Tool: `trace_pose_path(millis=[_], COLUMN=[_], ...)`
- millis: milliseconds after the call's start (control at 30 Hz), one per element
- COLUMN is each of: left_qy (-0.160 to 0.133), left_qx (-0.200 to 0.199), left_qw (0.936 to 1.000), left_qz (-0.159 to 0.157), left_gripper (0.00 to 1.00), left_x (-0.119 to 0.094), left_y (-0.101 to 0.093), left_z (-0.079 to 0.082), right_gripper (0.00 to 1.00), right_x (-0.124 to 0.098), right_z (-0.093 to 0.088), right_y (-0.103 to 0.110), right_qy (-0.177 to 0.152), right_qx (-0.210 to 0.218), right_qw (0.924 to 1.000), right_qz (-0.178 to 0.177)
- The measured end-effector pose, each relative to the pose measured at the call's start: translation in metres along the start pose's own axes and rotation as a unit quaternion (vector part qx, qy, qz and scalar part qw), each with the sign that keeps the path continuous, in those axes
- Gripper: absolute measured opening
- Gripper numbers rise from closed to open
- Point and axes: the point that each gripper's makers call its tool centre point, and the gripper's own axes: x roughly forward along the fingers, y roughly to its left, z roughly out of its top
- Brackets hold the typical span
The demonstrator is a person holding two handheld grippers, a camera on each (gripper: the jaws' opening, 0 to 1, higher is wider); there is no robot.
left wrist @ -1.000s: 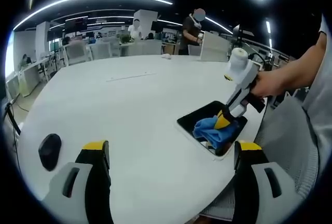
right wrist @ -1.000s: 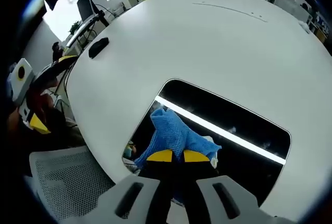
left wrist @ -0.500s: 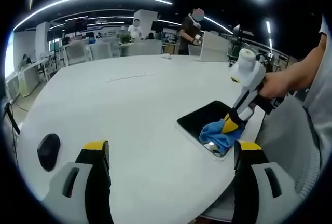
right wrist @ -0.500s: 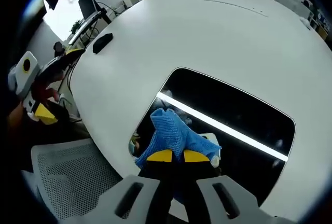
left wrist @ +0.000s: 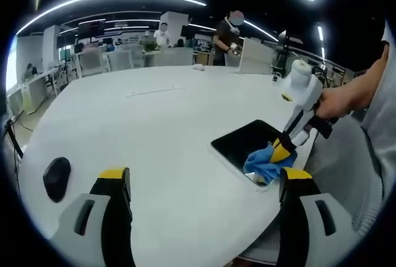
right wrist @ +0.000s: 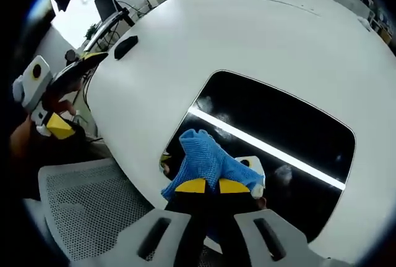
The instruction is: Wipe the mirror surface with the cleaning cloth until all visible marks leave the cleaned area.
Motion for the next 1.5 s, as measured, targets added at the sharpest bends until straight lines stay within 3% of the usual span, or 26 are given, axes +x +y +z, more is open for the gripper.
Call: trace_pose_path(millis=[433, 933, 1500], left_qy=[0.000, 0.001, 0.001], left_qx=[0.001, 0.002, 0.008], left_qw=[1.0000, 0.9999, 0.9999], left_qz=[-0.005, -0.010, -0.013], left_gripper=[0.99, 0.99, 0.99], left_x=[0.002, 0.006, 0.007], left_y=[0.000, 0.001, 0.000], left_z=[0.000, -0.003, 0.003], right_gripper=[0.00, 0.00, 0.00], right_x=[-0.003, -0.002, -0.009], right_z=[-0.017, -0.017, -0.023], right_y=[0.011, 0.012, -0.002], right_qy=[0.011, 0.012, 0.009], right_qx=[0.001, -0.007, 0.000], right_qw=[0.9999, 0.9998, 0.9999], right_qz=[0.013, 0.018, 0.012])
